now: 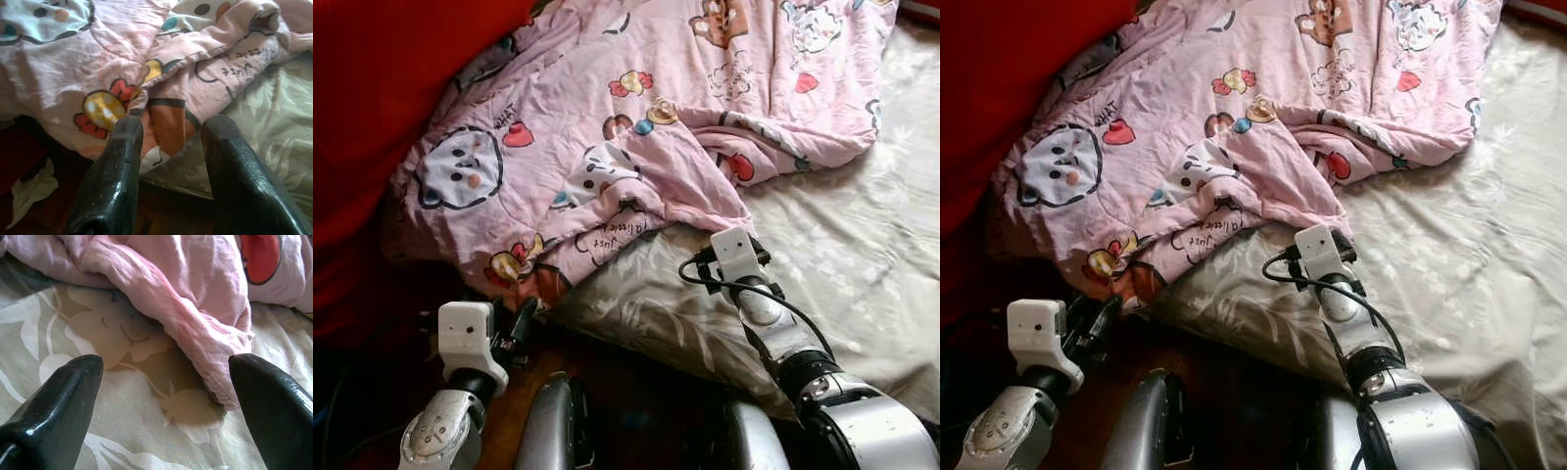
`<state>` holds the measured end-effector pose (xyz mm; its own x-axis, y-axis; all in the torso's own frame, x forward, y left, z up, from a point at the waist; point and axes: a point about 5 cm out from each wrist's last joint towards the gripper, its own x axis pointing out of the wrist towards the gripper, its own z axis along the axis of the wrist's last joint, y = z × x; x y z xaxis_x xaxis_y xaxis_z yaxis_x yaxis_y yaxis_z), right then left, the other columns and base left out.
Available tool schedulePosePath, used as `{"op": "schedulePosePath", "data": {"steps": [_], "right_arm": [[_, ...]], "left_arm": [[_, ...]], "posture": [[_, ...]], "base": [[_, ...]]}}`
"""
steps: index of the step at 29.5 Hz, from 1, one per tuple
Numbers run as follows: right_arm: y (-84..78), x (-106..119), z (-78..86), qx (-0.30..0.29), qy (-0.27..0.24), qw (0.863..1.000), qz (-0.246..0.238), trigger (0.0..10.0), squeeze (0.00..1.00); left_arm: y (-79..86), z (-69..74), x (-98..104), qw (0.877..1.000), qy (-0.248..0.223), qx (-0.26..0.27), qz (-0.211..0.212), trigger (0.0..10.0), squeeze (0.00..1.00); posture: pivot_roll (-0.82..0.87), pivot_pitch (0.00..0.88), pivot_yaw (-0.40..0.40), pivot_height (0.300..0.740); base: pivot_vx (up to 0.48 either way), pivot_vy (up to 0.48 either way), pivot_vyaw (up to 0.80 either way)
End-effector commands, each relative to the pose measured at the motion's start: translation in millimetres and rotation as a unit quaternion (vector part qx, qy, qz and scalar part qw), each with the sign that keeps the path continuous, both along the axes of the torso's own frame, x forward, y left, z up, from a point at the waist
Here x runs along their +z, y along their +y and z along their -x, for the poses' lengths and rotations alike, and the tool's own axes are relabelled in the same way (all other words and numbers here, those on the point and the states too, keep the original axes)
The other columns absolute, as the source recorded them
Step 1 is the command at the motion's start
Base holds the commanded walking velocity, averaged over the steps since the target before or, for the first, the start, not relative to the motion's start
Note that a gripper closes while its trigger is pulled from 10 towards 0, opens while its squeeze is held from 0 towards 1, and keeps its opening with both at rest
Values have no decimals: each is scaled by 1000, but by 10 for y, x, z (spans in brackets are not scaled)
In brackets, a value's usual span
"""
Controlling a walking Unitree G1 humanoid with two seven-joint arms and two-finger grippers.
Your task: Clean up the room
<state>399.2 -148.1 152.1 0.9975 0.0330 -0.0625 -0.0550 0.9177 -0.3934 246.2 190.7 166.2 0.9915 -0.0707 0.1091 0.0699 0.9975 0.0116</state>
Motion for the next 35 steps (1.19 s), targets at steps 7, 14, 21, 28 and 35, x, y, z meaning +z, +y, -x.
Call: {"op": "schedulePosePath", "data": {"steps": [7,14,21,28,35], "right_arm": [[71,-80,32,6,10,998,-69,10000,0],[59,-346,204,-10,2,977,-211,10000,0],[55,-664,550,-17,-18,967,-253,10000,0],[90,-695,693,-9,-36,961,-276,10000,0],[112,-529,636,5,-51,958,-281,10000,0]], "left_arm": [[14,18,-48,1000,20,6,-6,10000,0],[39,-155,-180,999,30,12,0,10000,0],[96,-322,-292,999,35,18,2,10000,0],[108,-470,-323,999,29,25,10,10000,0],[96,-599,-323,1000,5,24,14,10000,0]], "posture": [[251,575,33,595],[199,468,11,595],[146,360,1,595],[111,286,-16,595],[114,240,-22,629]], "base": [[0,0,0],[0,0,0],[0,0,0],[0,0,0],[0,0,0]]}}
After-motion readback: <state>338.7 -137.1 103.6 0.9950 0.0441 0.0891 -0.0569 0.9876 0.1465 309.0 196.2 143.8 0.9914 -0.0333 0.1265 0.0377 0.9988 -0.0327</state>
